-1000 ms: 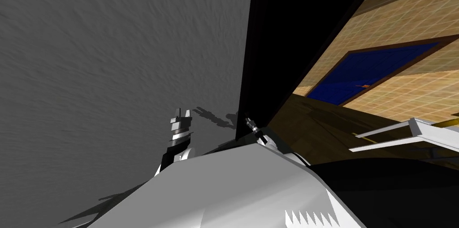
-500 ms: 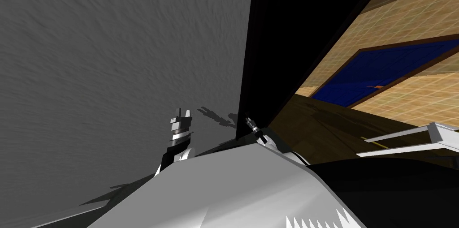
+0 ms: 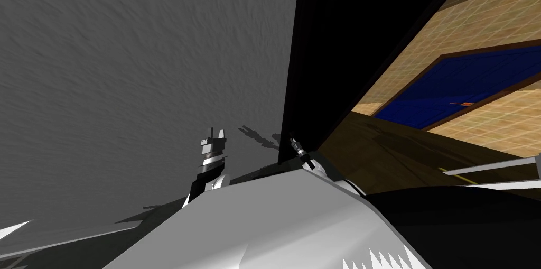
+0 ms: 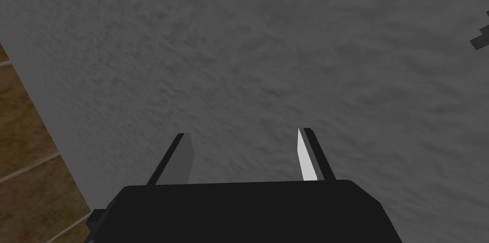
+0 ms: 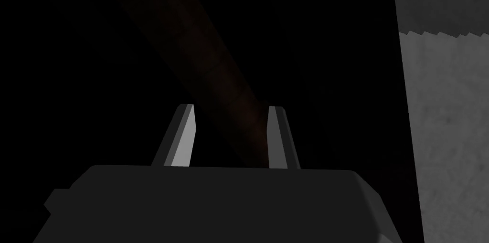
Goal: Pull the door open
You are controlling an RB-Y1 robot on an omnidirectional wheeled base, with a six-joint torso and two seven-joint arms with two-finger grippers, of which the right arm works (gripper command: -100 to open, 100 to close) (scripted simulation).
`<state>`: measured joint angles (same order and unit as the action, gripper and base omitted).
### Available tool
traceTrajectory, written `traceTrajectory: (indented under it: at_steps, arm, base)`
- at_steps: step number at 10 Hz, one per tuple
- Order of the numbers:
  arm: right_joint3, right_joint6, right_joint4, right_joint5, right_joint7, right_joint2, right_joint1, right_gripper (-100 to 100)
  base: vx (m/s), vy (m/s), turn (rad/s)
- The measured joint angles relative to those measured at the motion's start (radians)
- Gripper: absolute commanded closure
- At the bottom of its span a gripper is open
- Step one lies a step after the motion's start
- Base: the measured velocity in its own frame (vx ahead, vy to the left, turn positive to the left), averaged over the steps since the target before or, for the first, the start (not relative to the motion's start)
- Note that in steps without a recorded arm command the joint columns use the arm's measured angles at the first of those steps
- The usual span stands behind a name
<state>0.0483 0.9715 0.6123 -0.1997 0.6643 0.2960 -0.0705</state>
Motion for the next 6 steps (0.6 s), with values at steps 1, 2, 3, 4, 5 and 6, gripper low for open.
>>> traceTrajectory:
  at_steps: [1, 2, 3, 4, 5, 6]
  arm:
    - [-0.001, 0.000, -0.004, 0.006, -0.017, 0.000, -0.003, 100]
    - [-0.003, -0.002, -0.001, 0.016, -0.041, 0.000, -0.001, 100]
    - [-0.005, -0.005, 0.003, 0.030, -0.068, 0.001, 0.001, 100]
    - [-0.008, -0.004, -0.001, 0.037, -0.091, 0.001, -0.001, 100]
    - [-0.010, -0.007, 0.001, 0.049, -0.117, 0.000, 0.000, 100]
    - [-0.010, -0.005, -0.006, 0.056, -0.136, -0.001, -0.002, 100]
  base:
    - [-0.033, -0.020, 0.092]
    - [-0.057, -0.038, 0.130]
    - [-0.048, -0.030, 0.052]
    - [-0.042, -0.022, 0.085]
    - [-0.037, -0.021, 0.044]
    - [-0.051, -0.018, 0.113]
